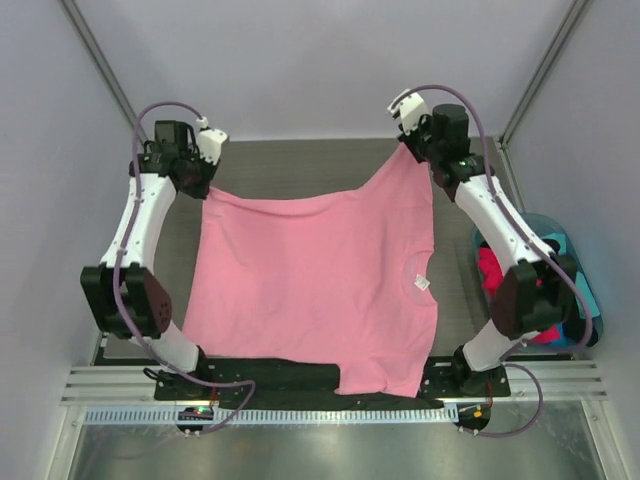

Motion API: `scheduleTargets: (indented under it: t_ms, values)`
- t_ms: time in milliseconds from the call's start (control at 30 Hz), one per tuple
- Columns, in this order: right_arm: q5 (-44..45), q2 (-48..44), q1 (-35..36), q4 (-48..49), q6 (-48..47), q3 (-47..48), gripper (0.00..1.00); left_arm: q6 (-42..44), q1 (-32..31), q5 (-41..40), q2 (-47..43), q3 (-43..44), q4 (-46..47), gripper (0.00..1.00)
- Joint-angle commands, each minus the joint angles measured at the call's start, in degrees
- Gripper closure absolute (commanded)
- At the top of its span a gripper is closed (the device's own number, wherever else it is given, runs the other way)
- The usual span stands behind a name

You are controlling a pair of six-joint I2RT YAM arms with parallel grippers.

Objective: Fold and stack the t-shirts
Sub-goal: Flatten the tshirt out

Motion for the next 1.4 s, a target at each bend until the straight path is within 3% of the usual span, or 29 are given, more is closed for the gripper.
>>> scheduleTargets:
  t_ms: [0,333,533,667,1067,1367]
  values:
    - [1.0,7.9,-1.0,11.8,-2.0,3.9,0.99,-1.0,0.2,1.6,7.8,4.6,7.6,1.0]
    - [5.6,39.6,-2.5,13.0,-0.8,30.5,0.99,-5.0,0.3,-0.6,33.5,23.5,9.4,1.0]
    - [7.5,52.2,-2.5,14.4,-0.9,45.4,0.99,-8.6,0.4,-4.1,43.3,35.3,12.6,1.0]
    - [7.0,60.0,-2.5,16.6,-0.9,54.7,0.99,-9.2,0.4,-6.4,46.5,38.3,15.0,1.0]
    - [8.1,57.2,-2.1,20.4,1.6,50.4,0.99,-9.8,0.4,-8.2,45.1,37.9,16.5,1.0]
    - [4.7,61.5,-2.0,20.9,-1.4,61.2,0.99,-8.7,0.4,-12.3,46.6,41.1,18.1,1.0]
